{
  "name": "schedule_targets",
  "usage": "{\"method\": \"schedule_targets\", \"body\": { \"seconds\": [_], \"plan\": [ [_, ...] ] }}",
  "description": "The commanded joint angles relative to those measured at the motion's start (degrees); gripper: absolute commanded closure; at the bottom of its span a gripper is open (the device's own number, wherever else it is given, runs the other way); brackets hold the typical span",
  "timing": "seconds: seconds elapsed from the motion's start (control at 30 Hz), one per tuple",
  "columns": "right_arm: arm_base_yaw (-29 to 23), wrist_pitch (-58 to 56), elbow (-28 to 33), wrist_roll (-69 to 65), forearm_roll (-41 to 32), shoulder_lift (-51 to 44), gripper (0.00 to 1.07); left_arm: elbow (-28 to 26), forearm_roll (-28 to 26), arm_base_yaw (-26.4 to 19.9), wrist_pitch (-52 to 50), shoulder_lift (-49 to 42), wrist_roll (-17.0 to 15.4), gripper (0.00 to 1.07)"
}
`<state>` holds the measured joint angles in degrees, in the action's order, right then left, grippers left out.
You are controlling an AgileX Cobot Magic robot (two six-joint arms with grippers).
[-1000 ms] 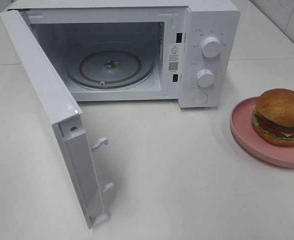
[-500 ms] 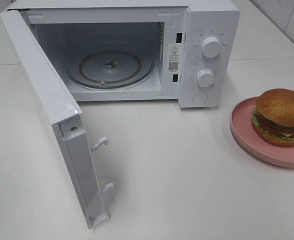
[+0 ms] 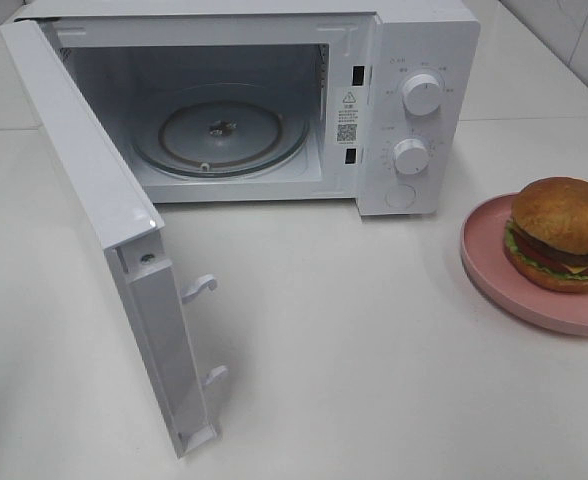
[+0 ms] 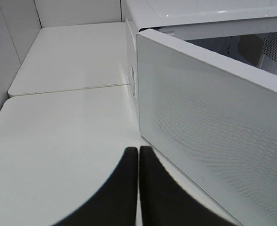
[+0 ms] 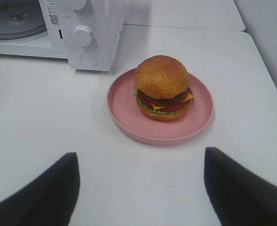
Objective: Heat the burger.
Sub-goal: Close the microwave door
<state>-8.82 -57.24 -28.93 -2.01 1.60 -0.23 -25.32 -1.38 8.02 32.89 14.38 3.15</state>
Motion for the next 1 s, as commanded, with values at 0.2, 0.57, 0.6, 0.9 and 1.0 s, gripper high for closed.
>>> {"method": "schedule_targets", "body": {
  "seconds": [0.2,0.57,0.6,0.9,1.0],
  "plan": [
    [0.23,0.4,0.0,0.57,-0.17,-1.66,0.4,1.43,-1.38,0.23,-18.28,19.71,0.17,1.06],
    [0.23,0.4,0.0,0.57,-0.17,-1.66,0.4,-1.6,-1.43,4.58,-36.61,44.75,0.17,1.06],
    [0.23,0.4,0.0,0.57,-0.17,-1.66,0.4,-1.6,-1.43,4.58,-36.61,44.75,0.17,1.06],
    [0.23,0.4,0.0,0.57,-0.17,-1.66,0.4,-8.54,-1.26,11.57,-42.4,60.5,0.17,1.06],
    [0.23,0.4,0.0,0.57,-0.17,-1.66,0.4,-12.43,-1.26,14.38,-44.12,65.15,0.17,1.06]
  ]
}}
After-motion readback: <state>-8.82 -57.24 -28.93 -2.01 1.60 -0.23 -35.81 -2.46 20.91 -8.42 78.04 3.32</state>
